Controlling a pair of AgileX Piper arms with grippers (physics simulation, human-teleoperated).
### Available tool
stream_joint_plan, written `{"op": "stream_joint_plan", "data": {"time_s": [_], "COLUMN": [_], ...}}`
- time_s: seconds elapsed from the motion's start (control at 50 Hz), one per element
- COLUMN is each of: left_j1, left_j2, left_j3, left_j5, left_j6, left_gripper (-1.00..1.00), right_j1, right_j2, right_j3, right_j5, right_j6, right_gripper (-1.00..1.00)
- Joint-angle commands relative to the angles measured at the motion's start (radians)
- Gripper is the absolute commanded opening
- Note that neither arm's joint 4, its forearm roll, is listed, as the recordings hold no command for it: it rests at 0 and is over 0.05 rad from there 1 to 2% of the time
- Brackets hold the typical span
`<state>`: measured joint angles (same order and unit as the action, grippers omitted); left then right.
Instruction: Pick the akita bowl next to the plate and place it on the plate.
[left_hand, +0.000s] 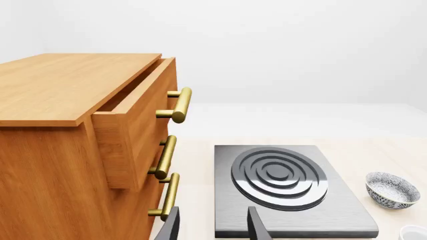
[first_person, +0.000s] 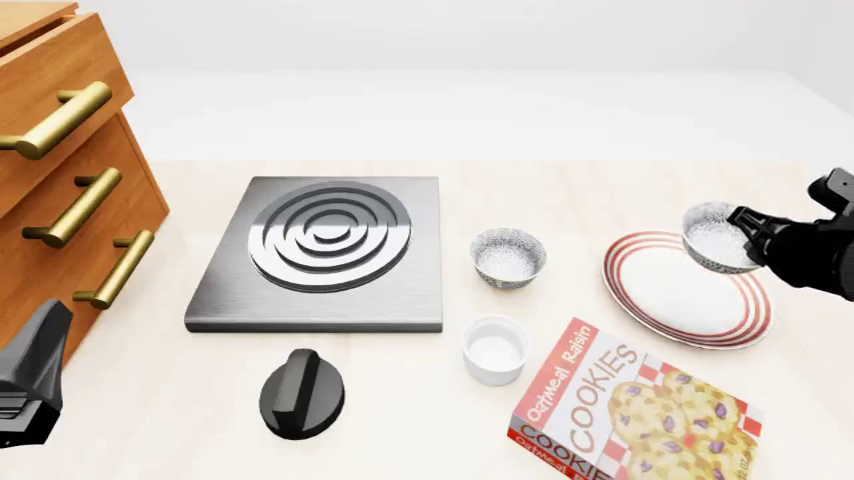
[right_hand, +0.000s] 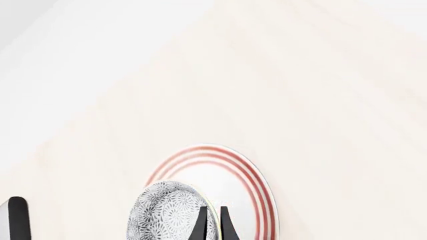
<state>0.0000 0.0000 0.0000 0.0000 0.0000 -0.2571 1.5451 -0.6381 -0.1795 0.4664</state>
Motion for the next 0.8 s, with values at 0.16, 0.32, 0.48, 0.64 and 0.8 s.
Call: {"op": "stream_joint_plan", "data": {"time_s": [0.16,0.32,0.48,0.64,0.8], "left_j1": [0.0,0.0,0.0,0.0,0.0], "left_j2": [0.0,0.0,0.0,0.0,0.0], "left_j3": [0.0,0.0,0.0,0.0,0.0], "left_j5": [0.0,0.0,0.0,0.0,0.0], "left_j6": [0.0,0.0,0.0,0.0,0.0], "left_gripper": [1.0,1.0,1.0,1.0,1.0], "right_j1": [0.011,0.02,0.023,0.028,0.029], "right_j2": [0.023,0.041,0.072,0.102,0.136], "right_j3": [0.033,0.047,0.028,0.006,-0.012], "right_j5": [-0.043,-0.064,-0.068,-0.07,-0.078], "right_j6": [-0.009,-0.015,-0.016,-0.012,-0.015], "right_gripper": [-1.0,-1.0,-1.0,-1.0,-1.0]}}
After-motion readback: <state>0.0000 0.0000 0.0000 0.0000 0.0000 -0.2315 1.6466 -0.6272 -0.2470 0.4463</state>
